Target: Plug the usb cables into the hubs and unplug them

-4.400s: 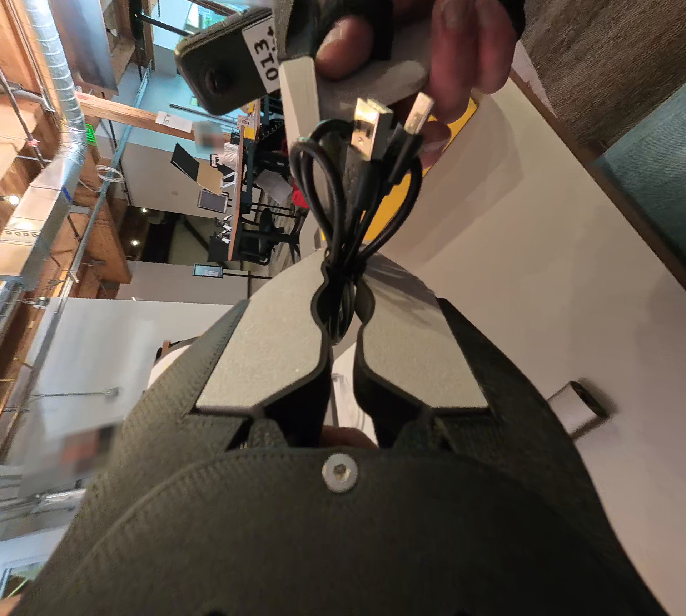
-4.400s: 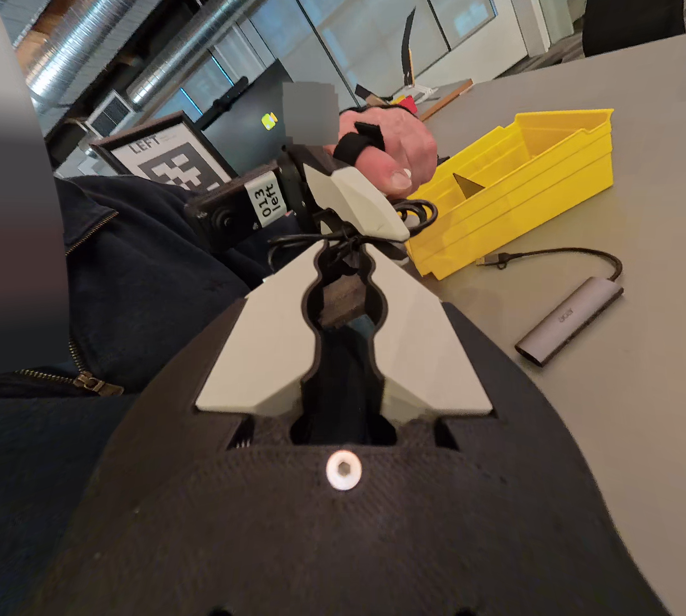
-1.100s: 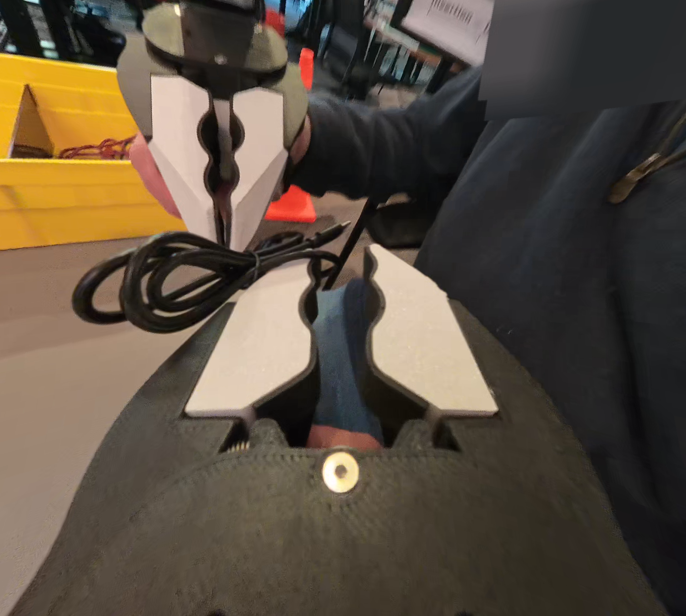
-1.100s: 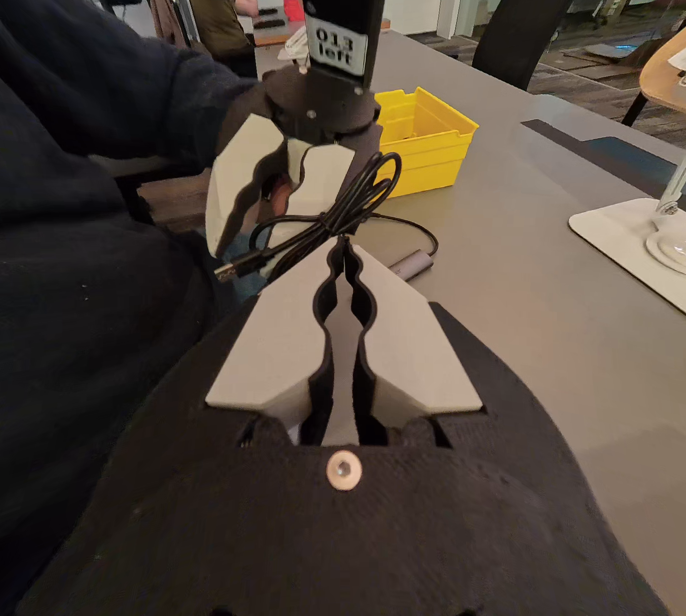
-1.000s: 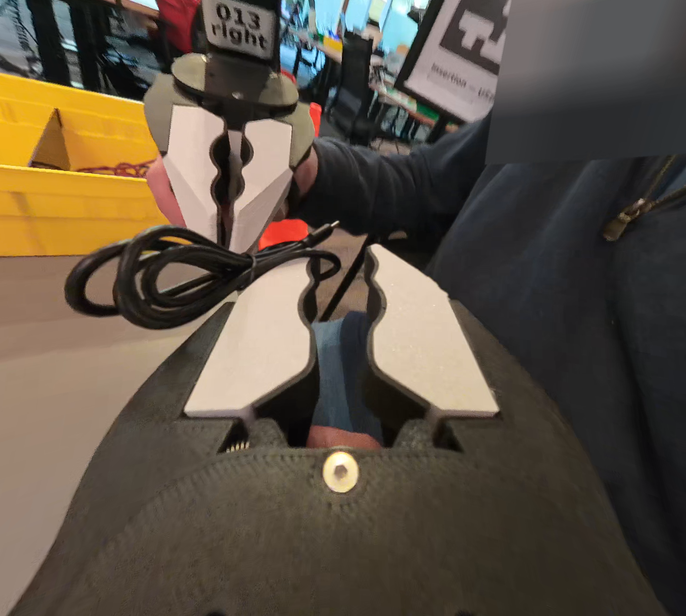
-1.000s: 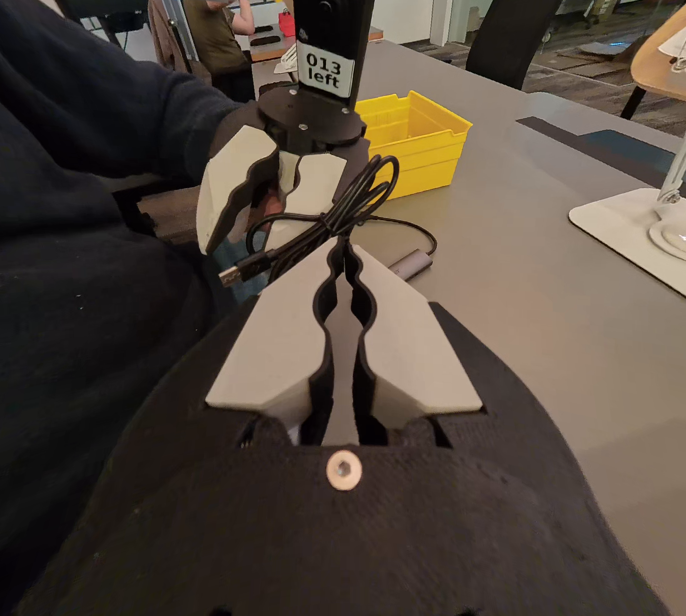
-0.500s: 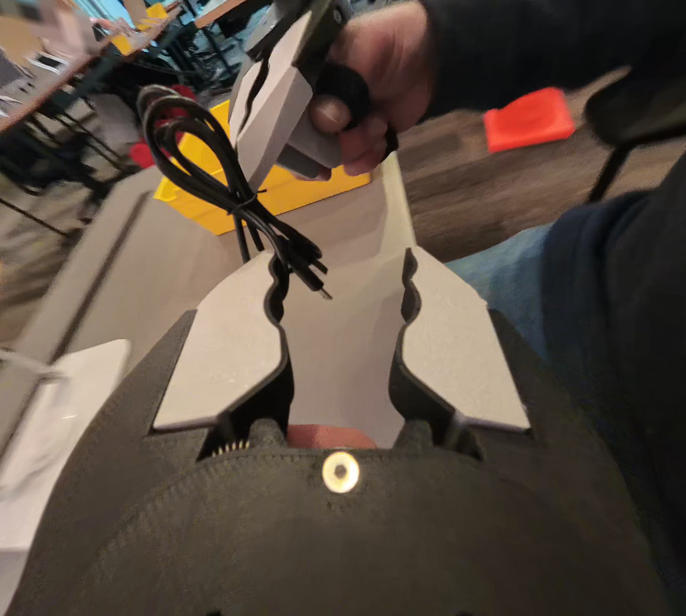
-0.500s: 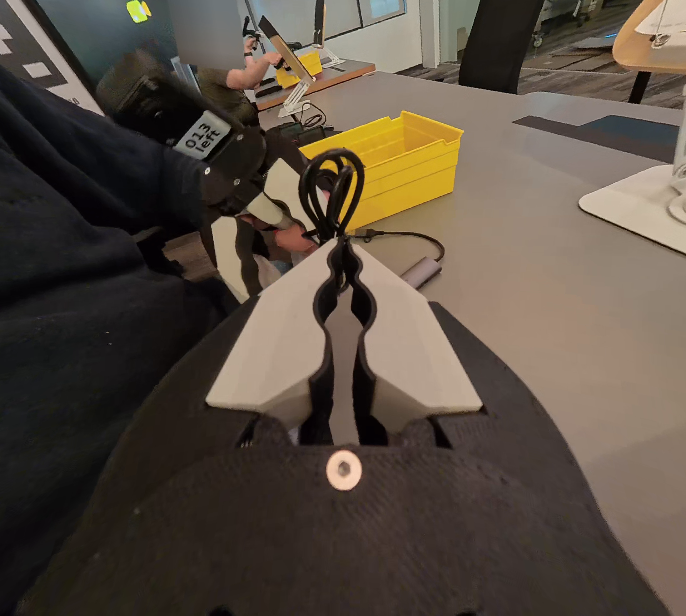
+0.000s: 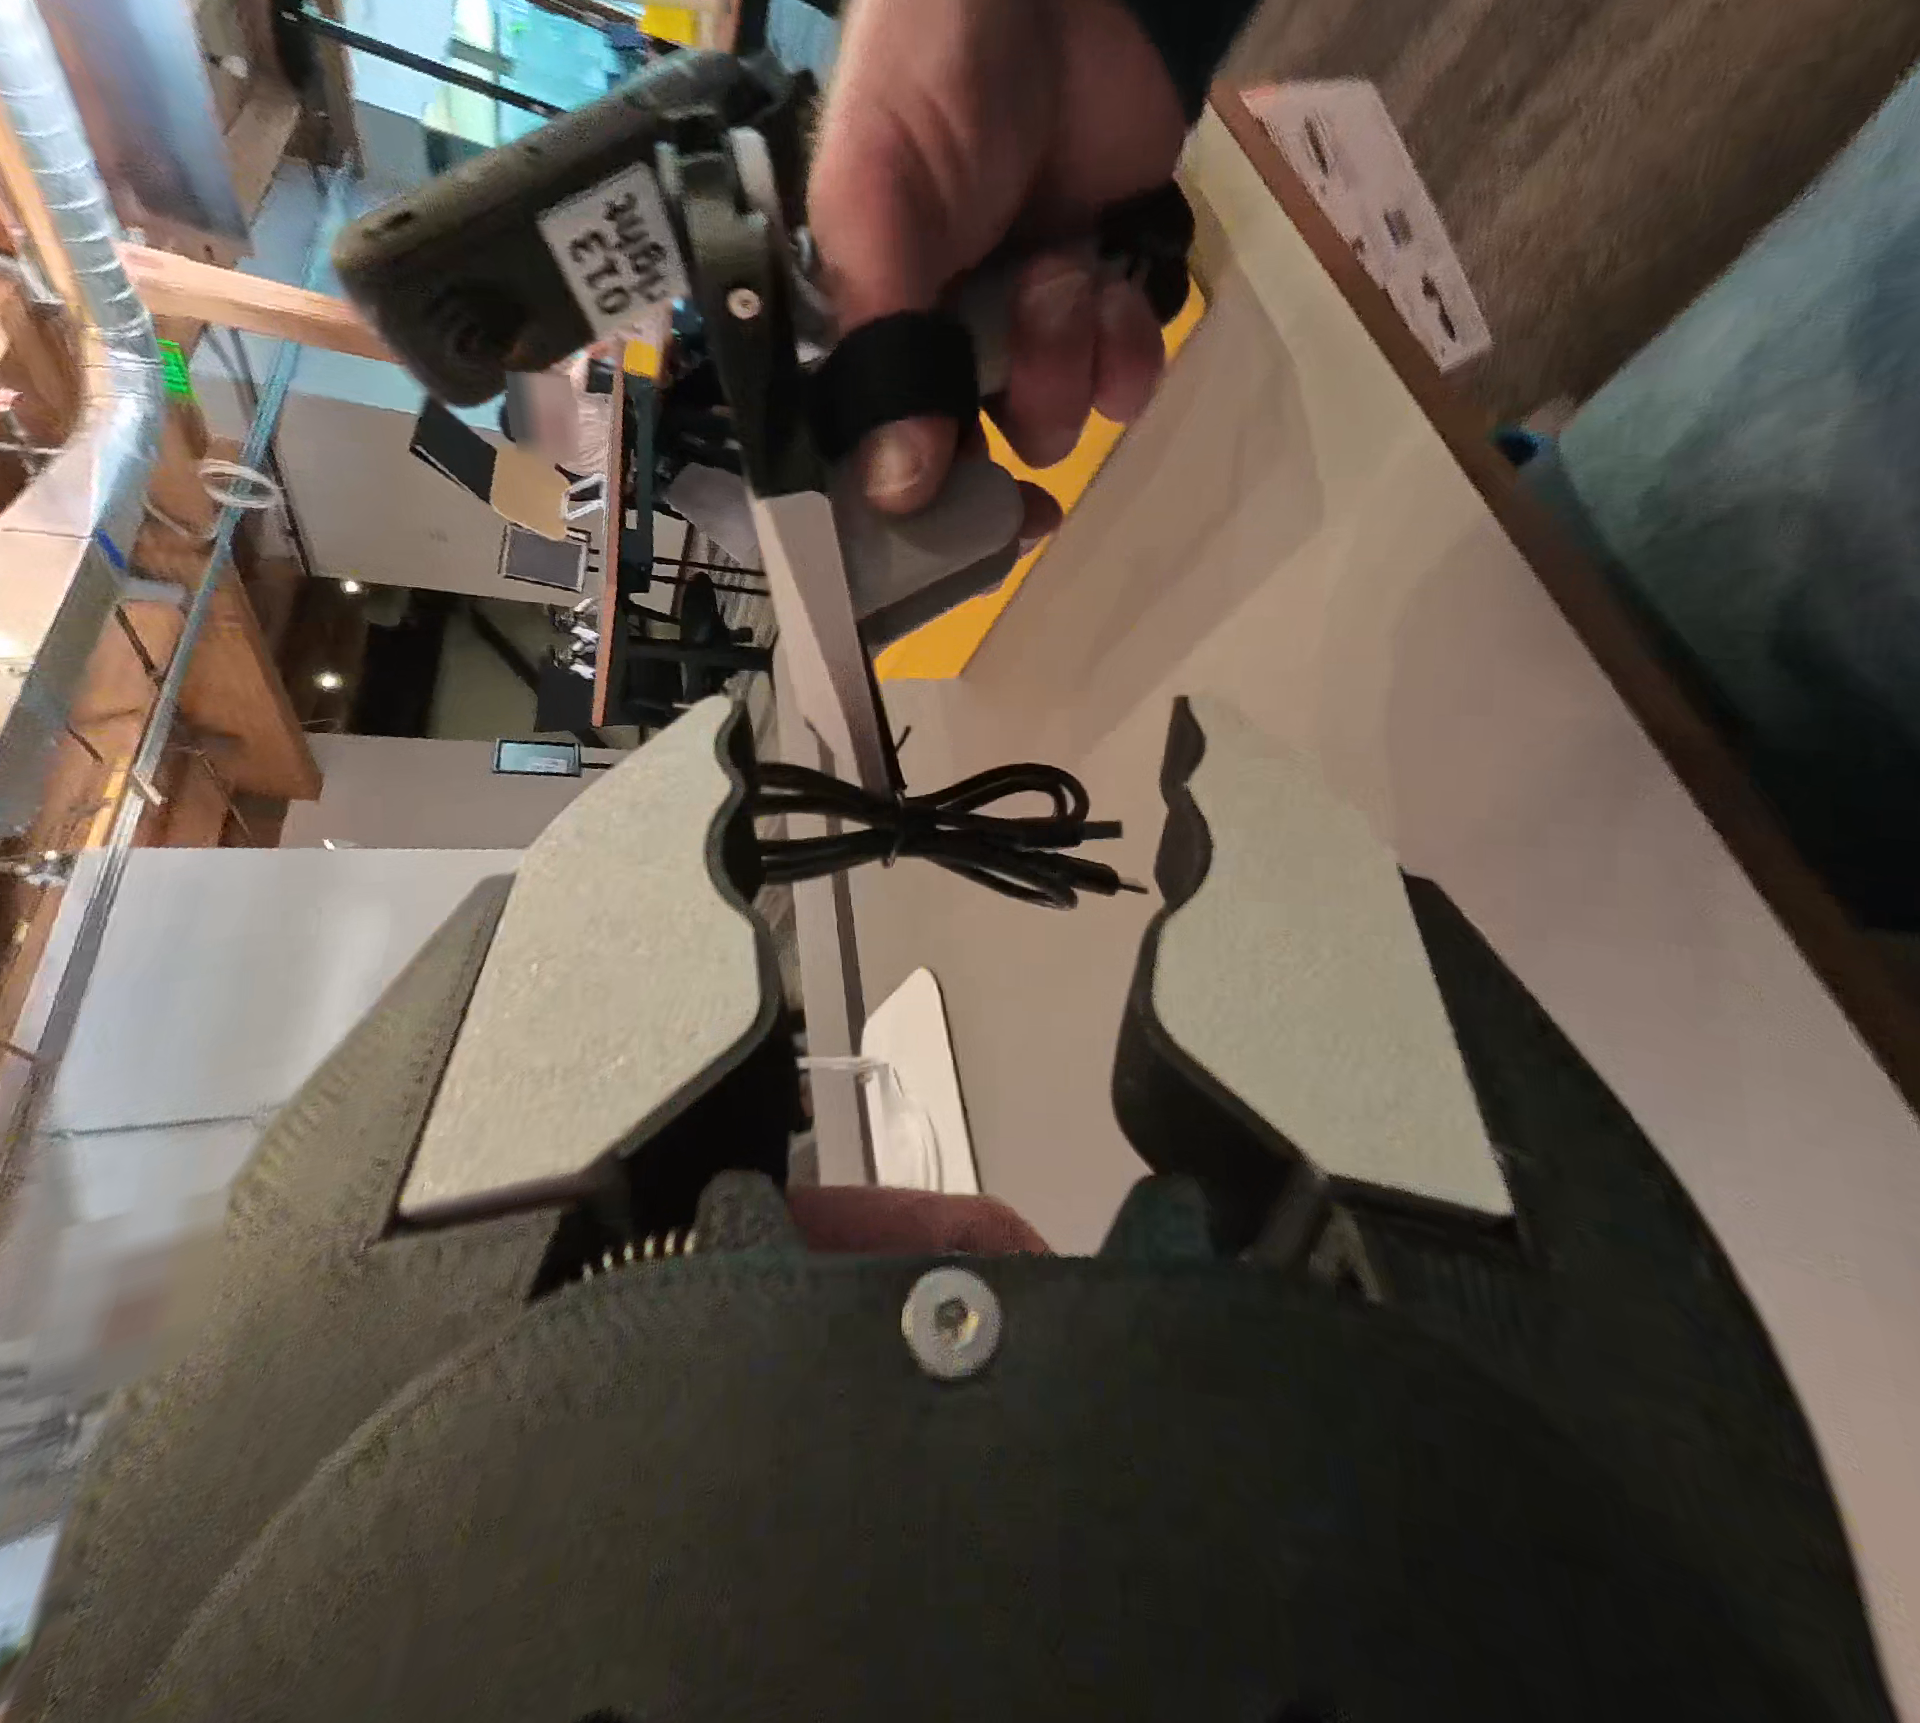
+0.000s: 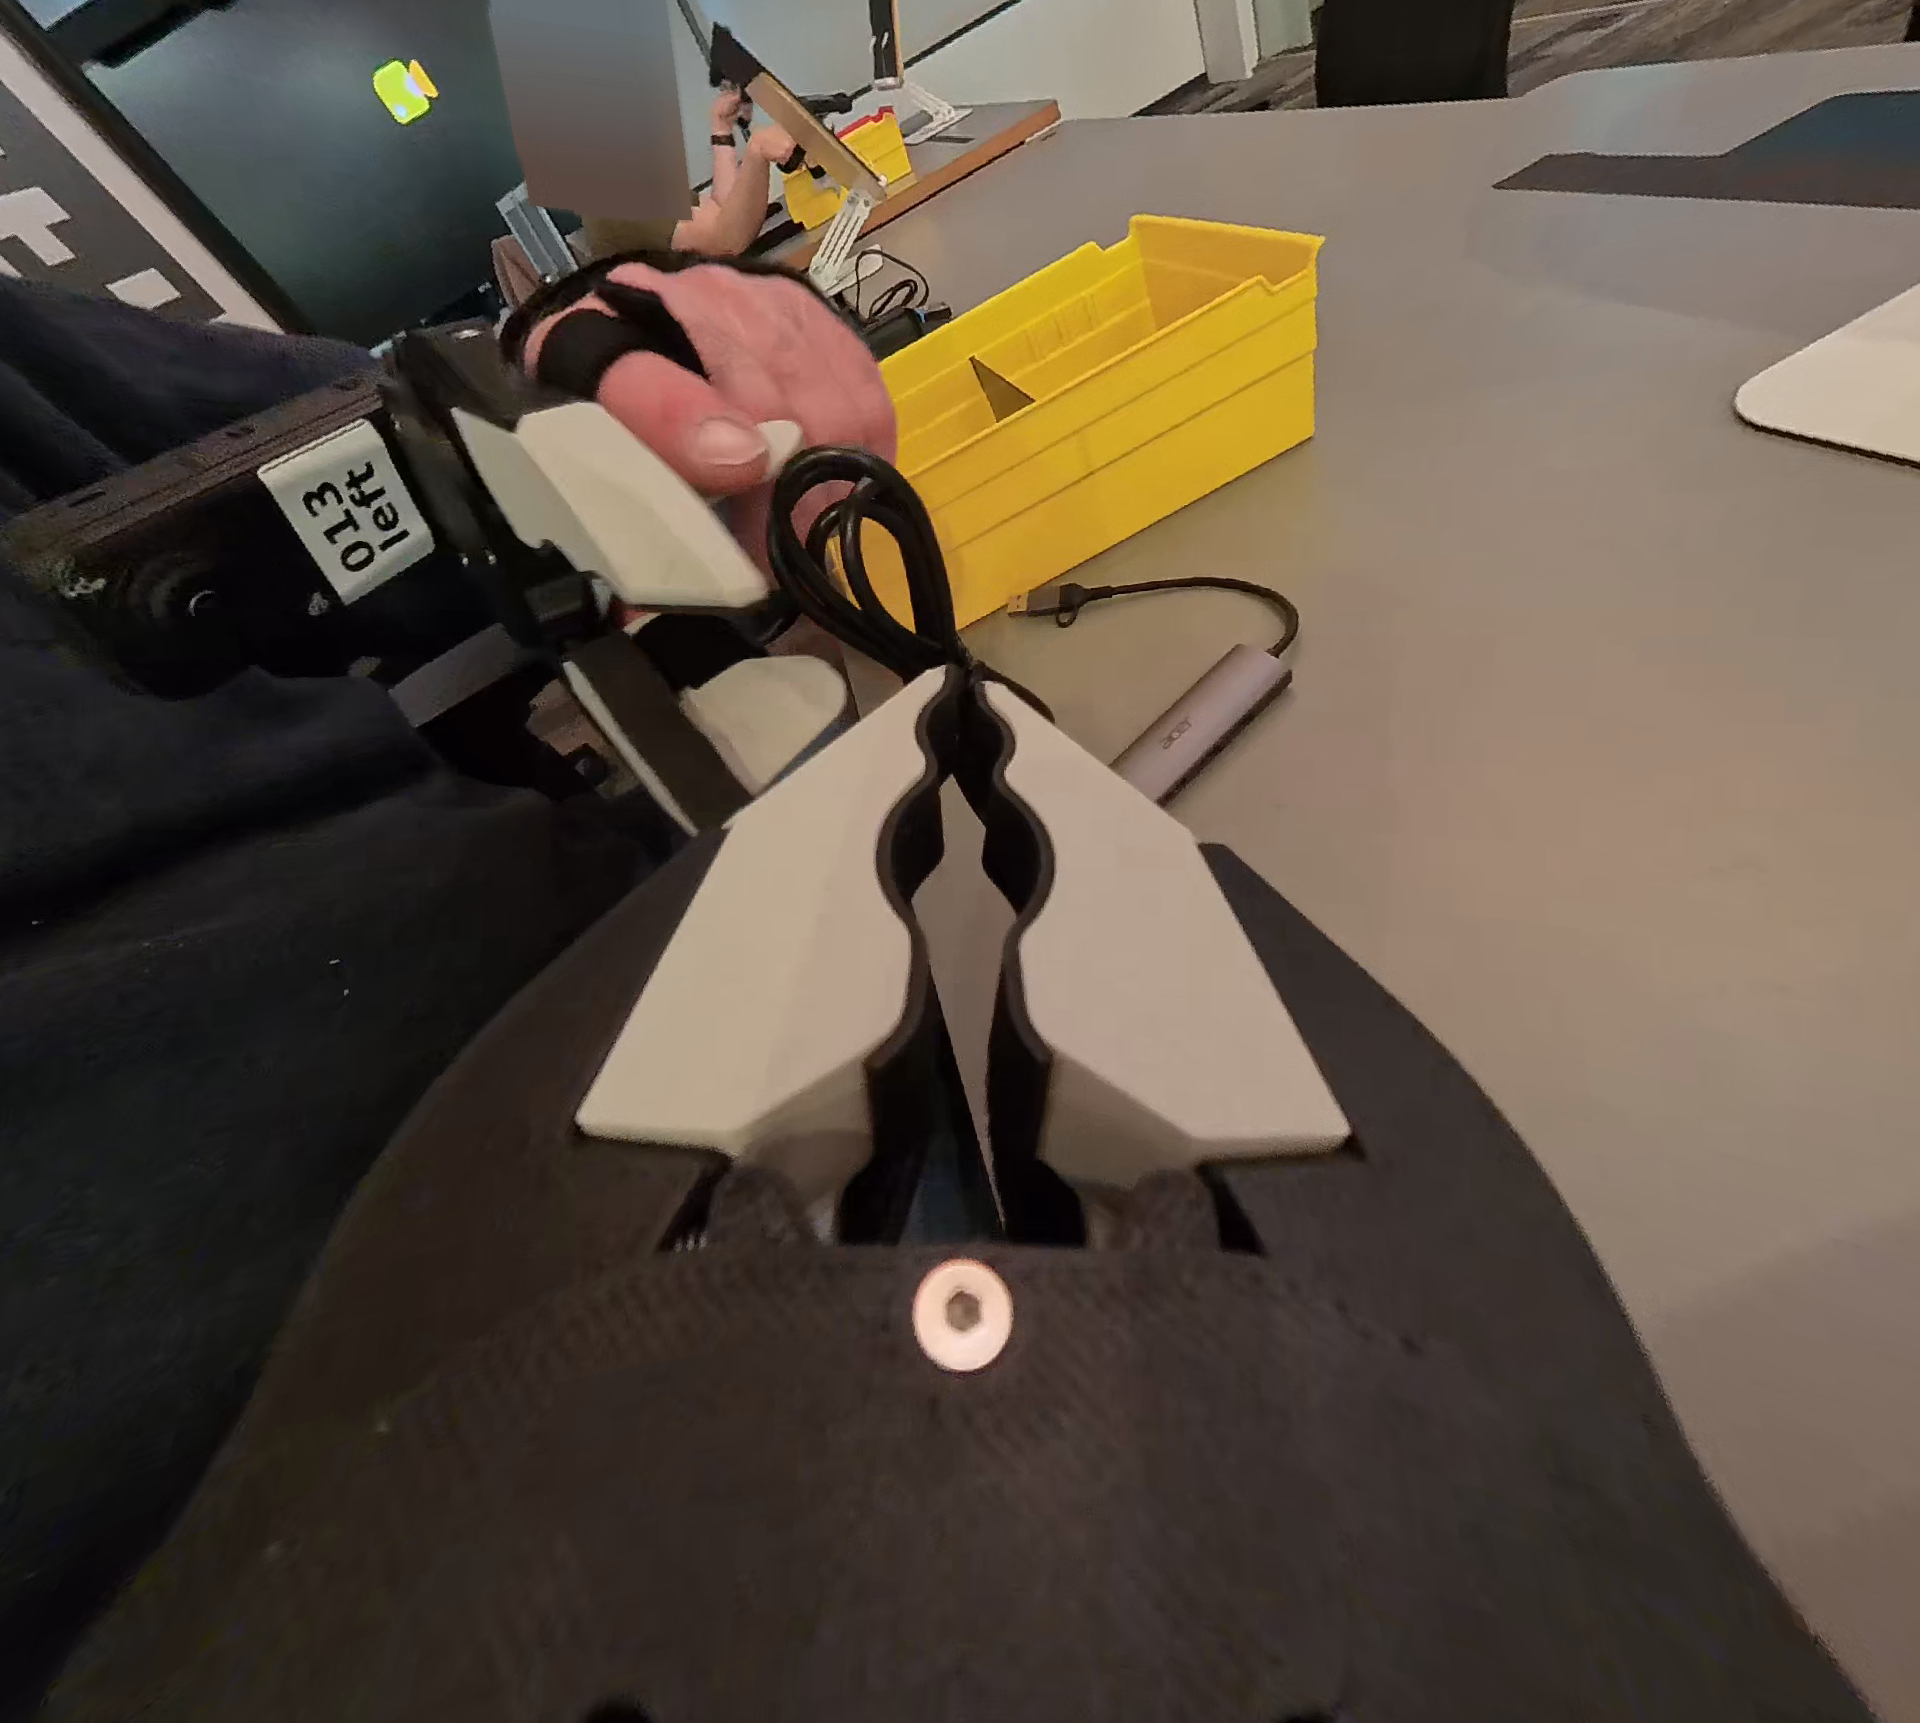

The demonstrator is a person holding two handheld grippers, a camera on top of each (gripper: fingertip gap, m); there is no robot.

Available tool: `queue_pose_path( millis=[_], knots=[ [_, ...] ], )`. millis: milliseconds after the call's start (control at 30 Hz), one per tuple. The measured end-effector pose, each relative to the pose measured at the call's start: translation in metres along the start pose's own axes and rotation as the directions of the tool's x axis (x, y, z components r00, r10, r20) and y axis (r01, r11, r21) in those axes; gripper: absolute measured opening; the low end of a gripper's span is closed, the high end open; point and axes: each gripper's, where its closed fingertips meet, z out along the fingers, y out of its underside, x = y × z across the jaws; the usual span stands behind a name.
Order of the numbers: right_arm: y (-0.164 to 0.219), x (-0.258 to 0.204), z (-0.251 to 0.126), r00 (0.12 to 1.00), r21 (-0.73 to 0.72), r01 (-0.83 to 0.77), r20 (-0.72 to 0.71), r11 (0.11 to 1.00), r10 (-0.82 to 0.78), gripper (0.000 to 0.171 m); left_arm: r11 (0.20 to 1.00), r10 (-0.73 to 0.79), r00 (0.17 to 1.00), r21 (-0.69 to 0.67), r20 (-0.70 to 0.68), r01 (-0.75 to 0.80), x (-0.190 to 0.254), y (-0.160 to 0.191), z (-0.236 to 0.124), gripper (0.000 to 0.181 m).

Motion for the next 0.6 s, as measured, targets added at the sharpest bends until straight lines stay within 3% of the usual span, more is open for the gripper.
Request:
queue_pose_path(
  millis=[67,267,600],
  knots=[
    [0.001,-0.004,0.003,1.0,-0.012,0.013,0.009,1.0,-0.013,0.0,0.999,0.014,0.999,-0.035,-0.041,-0.016,-0.001,0.009,0.007,0.075],
    [-0.002,-0.011,0.001,0.999,0.003,0.019,0.042,1.0,-0.019,0.0,0.989,-0.143,0.963,-0.068,-0.227,0.131,0.004,0.02,0.011,0.081],
    [-0.009,-0.022,-0.003,0.992,0.055,-0.005,0.124,0.998,-0.002,0.0,0.983,-0.156,0.959,-0.128,-0.236,0.128,0.003,0.047,0.027,0.093]
  ],
)
